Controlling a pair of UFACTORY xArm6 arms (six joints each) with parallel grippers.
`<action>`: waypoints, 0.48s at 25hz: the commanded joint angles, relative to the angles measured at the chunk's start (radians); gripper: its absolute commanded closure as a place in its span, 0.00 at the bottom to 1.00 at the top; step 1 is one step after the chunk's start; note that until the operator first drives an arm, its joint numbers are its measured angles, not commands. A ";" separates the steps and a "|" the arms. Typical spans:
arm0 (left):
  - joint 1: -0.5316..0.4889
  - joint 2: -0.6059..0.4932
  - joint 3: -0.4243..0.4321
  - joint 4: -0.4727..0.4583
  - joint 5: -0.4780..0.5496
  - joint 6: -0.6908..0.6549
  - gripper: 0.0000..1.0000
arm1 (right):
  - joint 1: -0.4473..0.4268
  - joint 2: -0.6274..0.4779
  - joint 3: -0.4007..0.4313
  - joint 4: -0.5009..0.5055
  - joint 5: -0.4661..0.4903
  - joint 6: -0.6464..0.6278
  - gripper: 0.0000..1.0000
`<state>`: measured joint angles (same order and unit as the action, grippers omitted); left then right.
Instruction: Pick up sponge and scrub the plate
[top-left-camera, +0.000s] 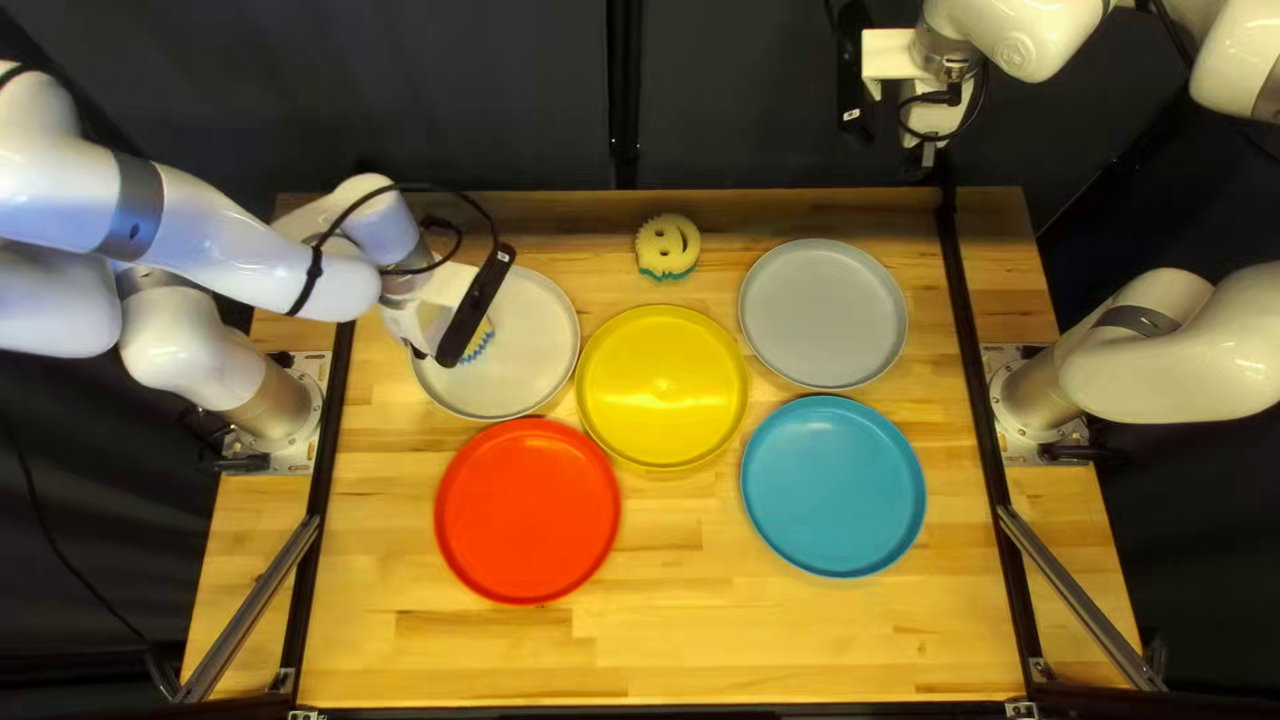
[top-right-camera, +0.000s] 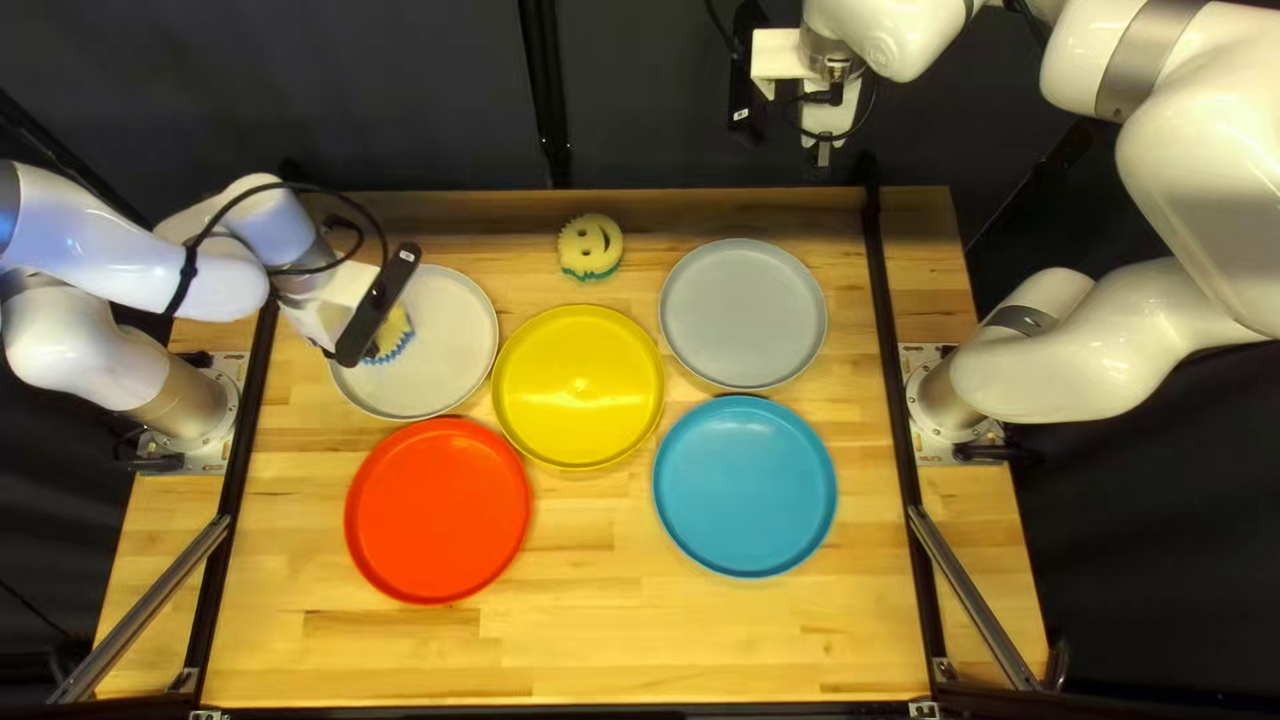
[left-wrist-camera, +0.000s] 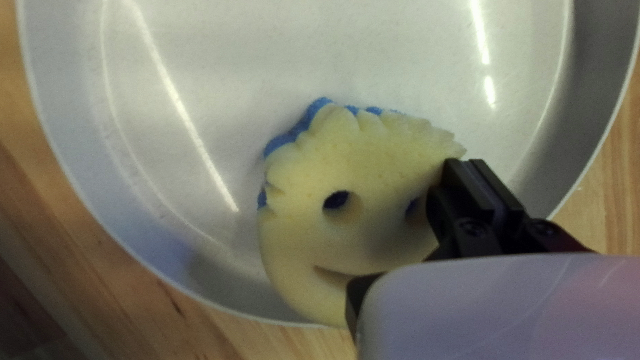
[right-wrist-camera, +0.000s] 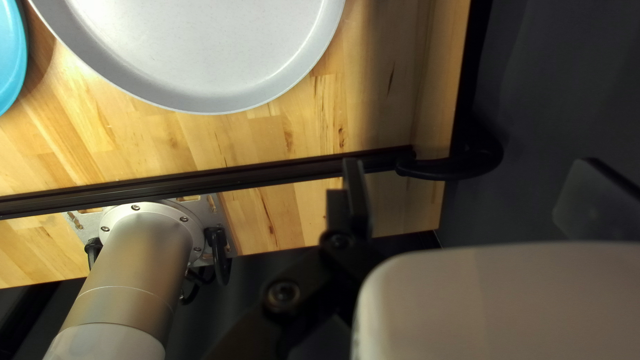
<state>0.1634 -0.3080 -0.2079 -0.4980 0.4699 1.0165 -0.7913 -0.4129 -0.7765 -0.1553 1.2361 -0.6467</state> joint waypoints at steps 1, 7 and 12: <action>-0.105 0.039 -0.060 0.006 -0.034 -0.095 1.00 | 0.000 0.000 0.000 0.000 0.000 0.000 0.00; -0.110 0.024 -0.059 0.037 -0.030 -0.115 1.00 | 0.000 0.000 0.000 0.000 0.000 0.000 0.00; 0.006 -0.076 0.023 0.057 0.032 -0.047 1.00 | 0.000 0.000 0.000 0.000 0.000 0.000 0.00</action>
<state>0.1139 -0.3348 -0.2230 -0.4548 0.4663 0.9364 -0.7913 -0.4129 -0.7765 -0.1553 1.2361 -0.6467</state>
